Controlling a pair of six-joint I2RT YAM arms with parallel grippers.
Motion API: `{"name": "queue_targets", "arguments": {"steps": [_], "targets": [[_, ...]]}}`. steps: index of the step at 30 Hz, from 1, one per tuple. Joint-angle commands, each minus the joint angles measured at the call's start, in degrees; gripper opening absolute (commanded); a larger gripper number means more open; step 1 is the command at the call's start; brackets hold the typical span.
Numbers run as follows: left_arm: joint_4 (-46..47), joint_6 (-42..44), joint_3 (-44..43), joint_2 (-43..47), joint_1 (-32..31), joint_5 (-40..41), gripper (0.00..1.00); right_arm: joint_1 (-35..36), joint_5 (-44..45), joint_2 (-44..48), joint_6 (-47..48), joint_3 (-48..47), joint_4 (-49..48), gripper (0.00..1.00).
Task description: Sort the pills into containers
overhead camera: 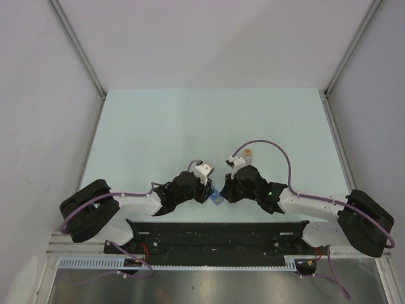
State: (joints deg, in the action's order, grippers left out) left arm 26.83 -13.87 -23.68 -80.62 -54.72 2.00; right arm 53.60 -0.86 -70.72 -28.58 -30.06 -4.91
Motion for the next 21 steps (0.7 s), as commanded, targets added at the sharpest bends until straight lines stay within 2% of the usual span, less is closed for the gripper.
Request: {"name": "queue_targets", "arguments": {"steps": [1,21], "targets": [[-3.63,1.04,1.18,-1.21,-0.74,0.46,0.36,0.89,0.69,-1.00,-0.78,0.09,-3.71,0.00],[-3.80,0.51,1.45,-1.47,-1.09,0.81,0.36,4.67,3.85,-4.95,-2.27,0.36,-5.11,0.00]]}}
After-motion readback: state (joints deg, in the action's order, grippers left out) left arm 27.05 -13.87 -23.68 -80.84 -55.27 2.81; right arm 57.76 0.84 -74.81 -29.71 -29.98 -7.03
